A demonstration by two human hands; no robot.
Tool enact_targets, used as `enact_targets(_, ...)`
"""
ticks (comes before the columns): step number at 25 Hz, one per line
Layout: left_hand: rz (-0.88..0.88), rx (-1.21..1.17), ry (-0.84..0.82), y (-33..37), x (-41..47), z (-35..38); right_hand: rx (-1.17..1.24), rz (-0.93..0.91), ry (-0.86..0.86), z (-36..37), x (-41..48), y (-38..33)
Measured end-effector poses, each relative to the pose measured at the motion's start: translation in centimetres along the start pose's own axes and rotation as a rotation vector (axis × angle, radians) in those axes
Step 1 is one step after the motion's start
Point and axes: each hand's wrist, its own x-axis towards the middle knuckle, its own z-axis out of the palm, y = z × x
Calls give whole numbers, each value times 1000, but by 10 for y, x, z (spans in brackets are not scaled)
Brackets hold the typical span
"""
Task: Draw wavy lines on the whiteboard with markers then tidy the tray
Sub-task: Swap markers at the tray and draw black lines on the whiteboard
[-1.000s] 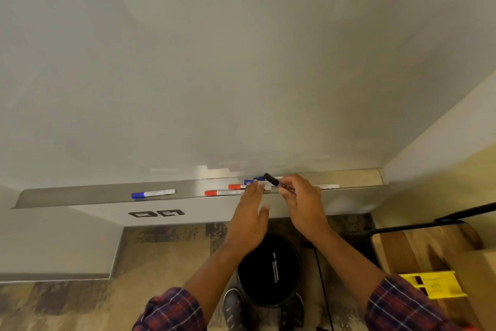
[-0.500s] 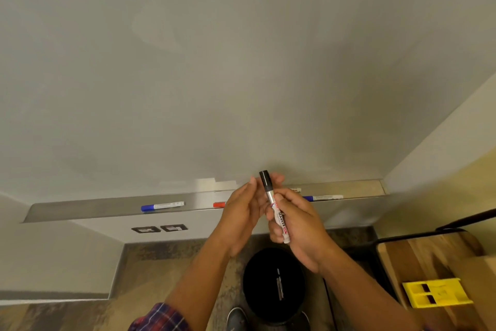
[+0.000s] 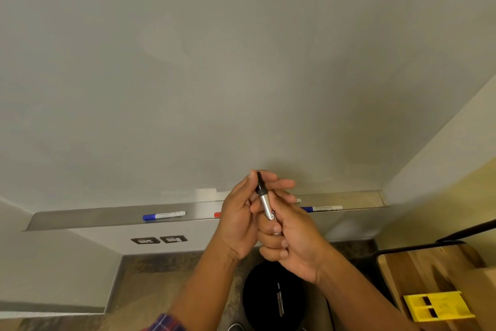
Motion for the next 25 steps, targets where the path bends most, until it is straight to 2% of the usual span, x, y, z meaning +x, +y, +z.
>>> enact_targets(5, 12, 84, 178, -9, 1, 12, 30, -29, 128, 5, -2, 6)
enact_targets(10, 17, 115, 262, -12, 6, 16, 2, -22, 202, 7, -4, 11)
enact_targets(16, -9, 139, 258, -6, 7, 21, -6, -36, 150, 2, -2, 2)
enact_targets(21, -23, 32, 289, 7, 11, 18, -90, 6, 112, -5, -1, -5)
enact_targets(25, 11, -99, 301, 16, 18, 18, -172, -42, 110, -1, -3, -7)
